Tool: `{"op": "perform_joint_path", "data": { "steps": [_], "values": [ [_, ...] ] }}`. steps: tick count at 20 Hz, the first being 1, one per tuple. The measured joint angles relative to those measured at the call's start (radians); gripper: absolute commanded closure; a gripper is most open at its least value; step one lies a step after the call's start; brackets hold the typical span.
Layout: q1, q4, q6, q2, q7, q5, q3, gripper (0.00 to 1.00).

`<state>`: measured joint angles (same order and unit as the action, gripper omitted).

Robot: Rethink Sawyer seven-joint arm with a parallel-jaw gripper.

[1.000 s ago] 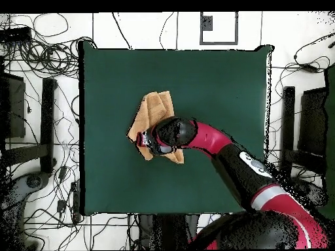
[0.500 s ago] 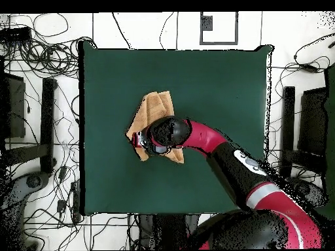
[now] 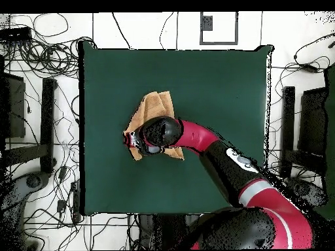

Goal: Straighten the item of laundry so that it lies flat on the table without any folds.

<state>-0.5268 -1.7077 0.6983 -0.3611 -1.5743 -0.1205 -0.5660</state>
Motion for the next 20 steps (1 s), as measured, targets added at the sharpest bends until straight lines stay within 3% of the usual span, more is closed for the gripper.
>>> {"op": "perform_joint_path", "data": {
  "steps": [20],
  "values": [
    [0.055, -0.012, -0.035, -0.025, 0.000, 0.056, -0.002, 0.00]
  ]
}}
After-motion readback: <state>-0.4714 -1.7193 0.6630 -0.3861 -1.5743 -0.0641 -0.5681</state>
